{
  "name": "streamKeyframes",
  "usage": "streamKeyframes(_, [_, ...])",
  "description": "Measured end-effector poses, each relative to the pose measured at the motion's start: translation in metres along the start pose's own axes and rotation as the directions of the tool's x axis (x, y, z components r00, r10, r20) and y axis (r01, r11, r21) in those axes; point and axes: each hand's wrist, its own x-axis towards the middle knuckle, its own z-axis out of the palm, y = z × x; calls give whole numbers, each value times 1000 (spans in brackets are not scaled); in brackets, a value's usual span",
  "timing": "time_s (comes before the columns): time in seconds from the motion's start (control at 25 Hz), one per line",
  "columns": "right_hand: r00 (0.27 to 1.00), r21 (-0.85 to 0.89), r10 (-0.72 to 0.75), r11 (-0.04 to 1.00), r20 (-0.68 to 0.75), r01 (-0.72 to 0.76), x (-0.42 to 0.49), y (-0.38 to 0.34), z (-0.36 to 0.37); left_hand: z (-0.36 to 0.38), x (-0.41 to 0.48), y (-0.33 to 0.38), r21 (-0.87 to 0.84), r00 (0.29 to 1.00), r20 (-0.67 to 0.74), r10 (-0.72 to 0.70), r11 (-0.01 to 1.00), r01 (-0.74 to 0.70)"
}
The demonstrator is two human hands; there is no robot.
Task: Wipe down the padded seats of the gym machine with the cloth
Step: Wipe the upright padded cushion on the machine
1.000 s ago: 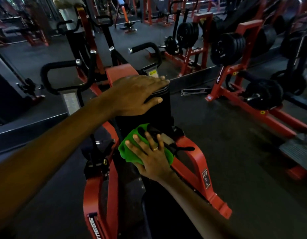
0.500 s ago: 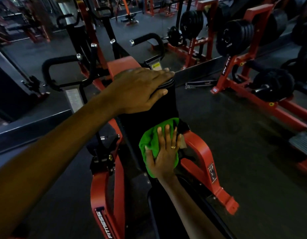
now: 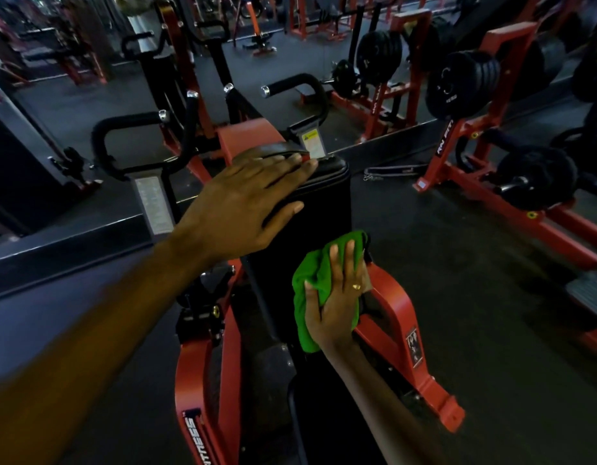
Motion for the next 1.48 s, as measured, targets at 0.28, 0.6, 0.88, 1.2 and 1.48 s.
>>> streamKeyframes(0.28, [987,171,-152,973,-43,157,99,-15,-25,8,-3,6,39,985,-135,-108,993,114])
streamKeyframes(0.6, [981,163,-195,968,-2,193,85,-12,-30,9,-6,15,40,954,-200,-224,971,236])
streamKeyframes(0.88, [759,12,-546,814,354,580,205,-65,-56,92,-108,101,251,939,-148,-310,907,339])
streamKeyframes(1.2, [337,87,-670,515,662,853,205,-115,-39,102,-112,118,209,917,-134,-376,894,397])
streamKeyframes(1.48, [374,73,-639,560,672,825,208,-113,-44,104,-107,126,169,897,-101,-431,881,443])
